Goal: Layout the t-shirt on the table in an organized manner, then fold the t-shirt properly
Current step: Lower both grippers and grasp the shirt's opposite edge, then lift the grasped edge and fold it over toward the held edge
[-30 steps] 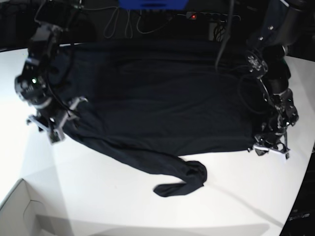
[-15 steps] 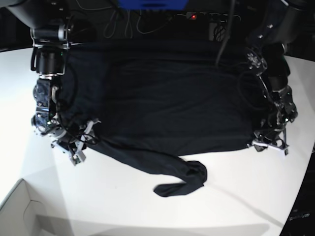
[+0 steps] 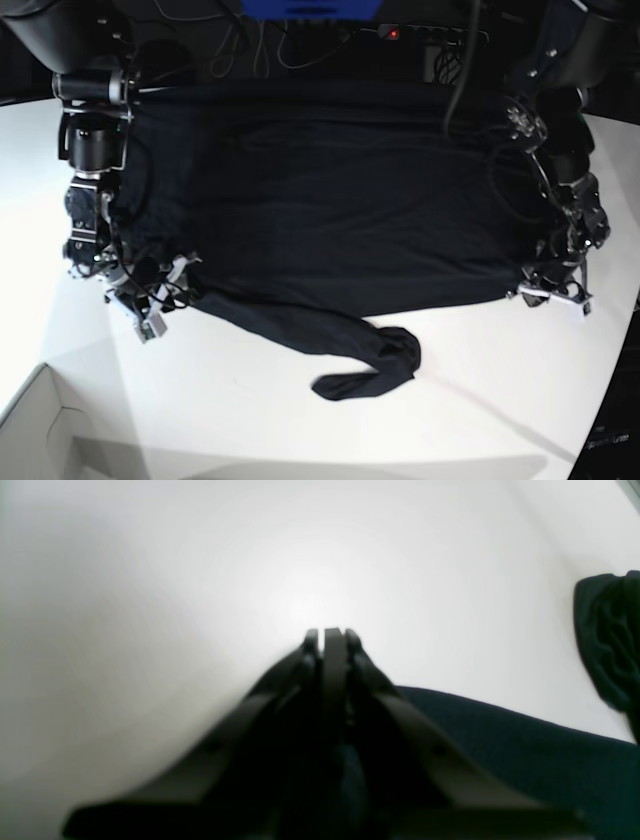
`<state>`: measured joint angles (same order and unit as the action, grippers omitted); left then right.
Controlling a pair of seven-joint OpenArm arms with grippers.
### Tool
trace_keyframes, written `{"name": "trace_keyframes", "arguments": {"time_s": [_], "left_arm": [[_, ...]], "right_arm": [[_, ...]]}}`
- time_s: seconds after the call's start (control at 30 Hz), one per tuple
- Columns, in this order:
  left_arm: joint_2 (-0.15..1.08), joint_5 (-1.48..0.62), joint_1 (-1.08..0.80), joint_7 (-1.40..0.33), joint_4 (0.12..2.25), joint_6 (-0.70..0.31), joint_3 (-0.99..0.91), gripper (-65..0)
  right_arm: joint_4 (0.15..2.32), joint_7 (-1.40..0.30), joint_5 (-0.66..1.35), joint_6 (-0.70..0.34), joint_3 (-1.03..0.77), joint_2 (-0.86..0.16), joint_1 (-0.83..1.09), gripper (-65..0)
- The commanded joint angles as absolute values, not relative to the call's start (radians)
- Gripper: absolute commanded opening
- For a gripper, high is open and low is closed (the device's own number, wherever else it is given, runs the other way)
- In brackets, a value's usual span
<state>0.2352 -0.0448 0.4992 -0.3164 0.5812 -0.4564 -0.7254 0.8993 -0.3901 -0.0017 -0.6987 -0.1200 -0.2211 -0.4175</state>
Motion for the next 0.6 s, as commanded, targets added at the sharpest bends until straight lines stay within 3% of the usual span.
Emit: {"name": "trace_keyframes", "arguments": {"time_s": [0.0, 0.37, 0.47, 0.57], "left_arm": [[0.251, -0.054, 0.529, -0.297, 0.596, -0.463, -0.725, -65.0], [0.251, -0.054, 0.529, -0.297, 0.596, -0.463, -0.725, -65.0], [0.251, -0.054, 0.529, -0.297, 0.596, -0.463, -0.725, -65.0], [0.251, -0.054, 0.529, -0.297, 0.596, -0.463, -0.725, -65.0]], "right_arm": [[0.901, -0.363, 0.013, -0.698, -0.12, -0.232, -0.461, -31.2], [0.771, -0.361, 0.013, -0.698, -0.12, -0.234, -0.504, -32.1], [0.771, -0.361, 0.013, -0.698, -0.12, -0.234, -0.504, -41.0], [0.773, -0.366, 0.013, -0.698, -0.12, -0.234, -0.504, -61.1]]}}
